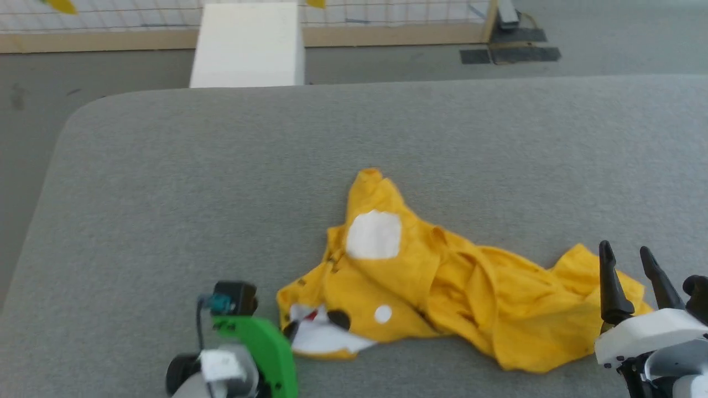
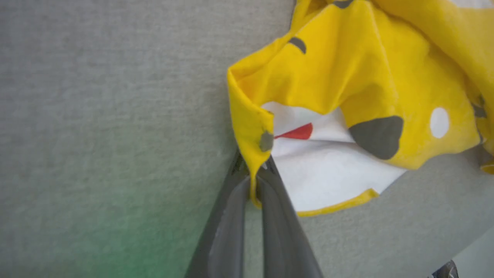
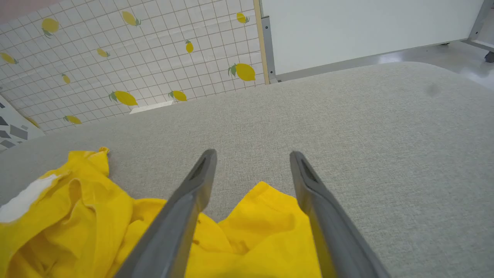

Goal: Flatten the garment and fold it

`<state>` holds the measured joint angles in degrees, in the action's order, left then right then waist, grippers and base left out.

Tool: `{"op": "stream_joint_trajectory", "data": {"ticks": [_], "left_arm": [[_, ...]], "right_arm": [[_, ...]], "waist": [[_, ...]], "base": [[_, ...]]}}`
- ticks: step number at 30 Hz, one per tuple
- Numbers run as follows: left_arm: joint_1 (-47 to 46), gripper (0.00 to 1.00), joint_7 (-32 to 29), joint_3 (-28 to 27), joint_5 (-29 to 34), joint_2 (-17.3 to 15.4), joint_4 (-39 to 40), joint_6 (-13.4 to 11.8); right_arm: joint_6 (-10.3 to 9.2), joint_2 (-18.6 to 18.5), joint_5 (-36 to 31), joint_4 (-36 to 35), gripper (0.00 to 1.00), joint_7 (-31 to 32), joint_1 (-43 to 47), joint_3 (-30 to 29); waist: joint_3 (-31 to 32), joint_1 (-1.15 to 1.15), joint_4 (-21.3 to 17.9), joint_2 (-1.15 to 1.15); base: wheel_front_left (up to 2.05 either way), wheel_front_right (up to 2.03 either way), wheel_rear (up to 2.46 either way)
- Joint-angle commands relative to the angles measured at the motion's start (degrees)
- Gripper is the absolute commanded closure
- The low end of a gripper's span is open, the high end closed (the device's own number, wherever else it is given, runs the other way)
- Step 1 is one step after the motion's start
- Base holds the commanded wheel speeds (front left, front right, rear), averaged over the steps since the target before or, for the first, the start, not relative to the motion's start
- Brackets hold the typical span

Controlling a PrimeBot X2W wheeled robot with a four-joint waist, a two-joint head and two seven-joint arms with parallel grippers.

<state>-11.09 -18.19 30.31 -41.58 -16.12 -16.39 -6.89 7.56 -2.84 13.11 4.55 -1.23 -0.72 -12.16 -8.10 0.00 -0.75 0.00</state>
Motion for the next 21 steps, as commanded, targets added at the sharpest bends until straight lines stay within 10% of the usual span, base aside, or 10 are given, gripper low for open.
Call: {"op": "stream_joint_trajectory", "data": {"ticks": [1,5,7,21], "left_arm": [[4.94,1.0,-1.63,-0.52,-0.71,-2.27,1.76,-2.4],[12.45,0.99,-4.53,-1.49,-2.4,-4.36,11.04,-6.84],[14.47,0.0,-5.09,-1.79,-2.62,-4.95,14.17,-8.34],[-0.19,0.0,11.9,-4.06,8.2,-3.02,14.66,-7.25]], "right_arm": [[-0.08,-0.04,-0.43,-0.53,0.0,0.28,0.61,-0.1],[-0.08,-0.04,-0.64,-0.45,0.0,0.72,0.79,-0.25],[-0.08,-0.04,-0.71,-0.61,0.0,1.01,0.98,-0.22],[-0.08,-0.04,-0.75,-2.39,0.0,1.72,1.1,1.26]], "waist": [[1.84,0.0,4.43,0.0],[2.25,0.0,6.4,0.0],[2.54,0.0,6.91,0.0],[1.78,0.0,2.48,0.0]], "base": [[0.0,0.0,0.0],[0.0,0.0,0.0],[0.0,0.0,0.0],[0.0,0.0,0.0]]}}
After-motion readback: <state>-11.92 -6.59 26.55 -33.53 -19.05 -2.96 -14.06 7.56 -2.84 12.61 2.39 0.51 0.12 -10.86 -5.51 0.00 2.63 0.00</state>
